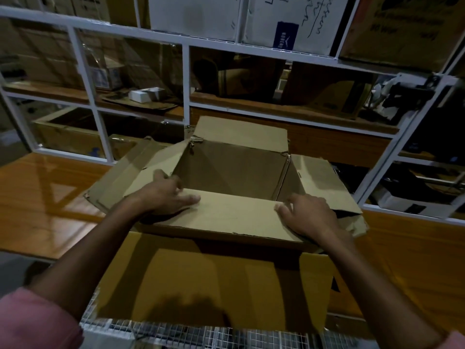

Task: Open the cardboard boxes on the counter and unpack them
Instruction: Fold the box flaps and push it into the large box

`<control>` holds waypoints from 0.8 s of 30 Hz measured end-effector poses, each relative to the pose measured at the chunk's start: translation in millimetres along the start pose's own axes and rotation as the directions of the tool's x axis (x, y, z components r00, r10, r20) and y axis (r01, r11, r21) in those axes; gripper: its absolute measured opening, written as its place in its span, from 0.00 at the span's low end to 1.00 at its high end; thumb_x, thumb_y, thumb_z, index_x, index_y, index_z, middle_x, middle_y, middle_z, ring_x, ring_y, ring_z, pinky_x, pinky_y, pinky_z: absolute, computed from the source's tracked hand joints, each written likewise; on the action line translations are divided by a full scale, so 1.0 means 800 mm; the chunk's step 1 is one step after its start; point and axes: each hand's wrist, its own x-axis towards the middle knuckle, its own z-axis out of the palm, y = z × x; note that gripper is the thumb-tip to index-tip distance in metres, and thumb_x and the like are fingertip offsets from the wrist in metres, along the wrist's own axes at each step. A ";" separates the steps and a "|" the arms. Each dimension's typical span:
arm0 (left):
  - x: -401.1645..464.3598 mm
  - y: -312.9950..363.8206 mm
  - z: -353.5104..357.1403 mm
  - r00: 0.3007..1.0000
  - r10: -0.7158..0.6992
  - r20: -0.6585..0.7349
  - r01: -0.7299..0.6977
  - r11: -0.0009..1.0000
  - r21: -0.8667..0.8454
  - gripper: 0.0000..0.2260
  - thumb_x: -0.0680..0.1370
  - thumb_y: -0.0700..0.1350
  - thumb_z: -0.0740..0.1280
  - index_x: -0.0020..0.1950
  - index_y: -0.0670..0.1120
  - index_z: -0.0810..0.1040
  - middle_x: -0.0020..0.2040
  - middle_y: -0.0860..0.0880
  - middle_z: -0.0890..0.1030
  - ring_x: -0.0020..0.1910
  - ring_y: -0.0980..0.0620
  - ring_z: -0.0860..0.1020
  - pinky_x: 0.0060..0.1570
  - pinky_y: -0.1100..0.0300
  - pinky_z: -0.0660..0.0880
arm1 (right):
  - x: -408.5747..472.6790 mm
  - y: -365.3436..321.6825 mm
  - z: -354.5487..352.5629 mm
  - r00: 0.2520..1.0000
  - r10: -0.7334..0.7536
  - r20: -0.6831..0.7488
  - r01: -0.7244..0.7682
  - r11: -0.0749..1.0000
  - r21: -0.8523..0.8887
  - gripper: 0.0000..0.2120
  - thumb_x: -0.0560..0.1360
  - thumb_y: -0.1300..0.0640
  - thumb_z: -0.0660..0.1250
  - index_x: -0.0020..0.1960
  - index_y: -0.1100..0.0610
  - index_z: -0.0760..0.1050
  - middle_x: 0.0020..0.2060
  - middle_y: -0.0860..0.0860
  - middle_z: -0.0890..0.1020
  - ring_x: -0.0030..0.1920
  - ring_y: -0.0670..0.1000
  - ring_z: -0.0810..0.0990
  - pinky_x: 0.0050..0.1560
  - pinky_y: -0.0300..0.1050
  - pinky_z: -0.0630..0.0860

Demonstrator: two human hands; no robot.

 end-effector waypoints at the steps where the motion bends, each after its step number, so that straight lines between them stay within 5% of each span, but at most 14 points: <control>1: 0.006 -0.010 0.004 0.994 -0.064 -0.094 0.065 0.998 0.010 0.34 0.75 0.67 0.67 0.73 0.47 0.68 0.77 0.41 0.60 0.69 0.39 0.71 0.66 0.43 0.73 | -0.002 -0.003 0.000 1.000 0.001 -0.024 -0.002 0.999 -0.049 0.25 0.80 0.35 0.55 0.64 0.52 0.76 0.59 0.55 0.81 0.61 0.60 0.75 0.59 0.58 0.75; 3: 0.021 -0.030 0.010 0.971 -0.165 -0.173 0.175 0.984 0.039 0.33 0.77 0.66 0.65 0.72 0.46 0.66 0.74 0.39 0.65 0.66 0.37 0.73 0.63 0.41 0.75 | -0.004 -0.010 0.001 0.998 -0.043 -0.043 0.041 0.997 -0.060 0.24 0.80 0.35 0.56 0.63 0.51 0.76 0.58 0.54 0.80 0.61 0.59 0.75 0.60 0.57 0.75; 5: 0.031 -0.045 0.012 0.976 -0.199 -0.088 0.196 0.980 -0.038 0.35 0.78 0.67 0.63 0.75 0.44 0.62 0.72 0.38 0.71 0.66 0.37 0.74 0.63 0.42 0.74 | -0.003 -0.017 0.006 0.993 -0.117 -0.007 0.117 0.993 0.015 0.24 0.79 0.34 0.55 0.62 0.50 0.76 0.57 0.52 0.81 0.57 0.56 0.77 0.60 0.56 0.75; 10: 0.036 -0.058 0.015 0.986 -0.165 0.002 0.162 0.966 -0.202 0.39 0.78 0.65 0.65 0.77 0.41 0.55 0.75 0.37 0.67 0.70 0.37 0.71 0.66 0.42 0.71 | -0.006 -0.021 0.010 0.985 -0.171 0.032 0.166 0.980 0.112 0.22 0.81 0.38 0.55 0.64 0.48 0.76 0.60 0.51 0.81 0.59 0.52 0.77 0.62 0.56 0.74; 15: 0.038 -0.062 0.027 0.979 -0.106 -0.174 0.113 0.993 0.032 0.41 0.76 0.69 0.63 0.81 0.47 0.57 0.83 0.43 0.44 0.78 0.34 0.59 0.74 0.38 0.62 | -0.011 -0.021 0.008 0.982 -0.185 0.027 0.181 0.977 0.113 0.22 0.81 0.38 0.56 0.67 0.49 0.75 0.62 0.51 0.80 0.60 0.52 0.76 0.63 0.55 0.73; 19: 0.019 -0.045 0.025 0.963 -0.115 -0.245 0.162 0.971 0.178 0.34 0.76 0.70 0.60 0.72 0.48 0.70 0.72 0.42 0.72 0.66 0.38 0.73 0.61 0.40 0.75 | -0.014 -0.022 0.006 0.981 -0.193 0.027 0.187 0.972 0.146 0.27 0.78 0.34 0.53 0.65 0.49 0.76 0.62 0.50 0.80 0.59 0.52 0.77 0.62 0.58 0.75; 24: -0.019 0.015 0.033 0.931 0.010 -0.365 0.101 0.953 0.285 0.29 0.79 0.65 0.61 0.71 0.45 0.70 0.70 0.41 0.73 0.67 0.38 0.72 0.61 0.40 0.75 | -0.018 -0.010 0.002 0.980 -0.198 -0.034 0.201 0.960 0.195 0.30 0.76 0.35 0.53 0.68 0.50 0.76 0.64 0.50 0.79 0.62 0.50 0.77 0.62 0.57 0.75</control>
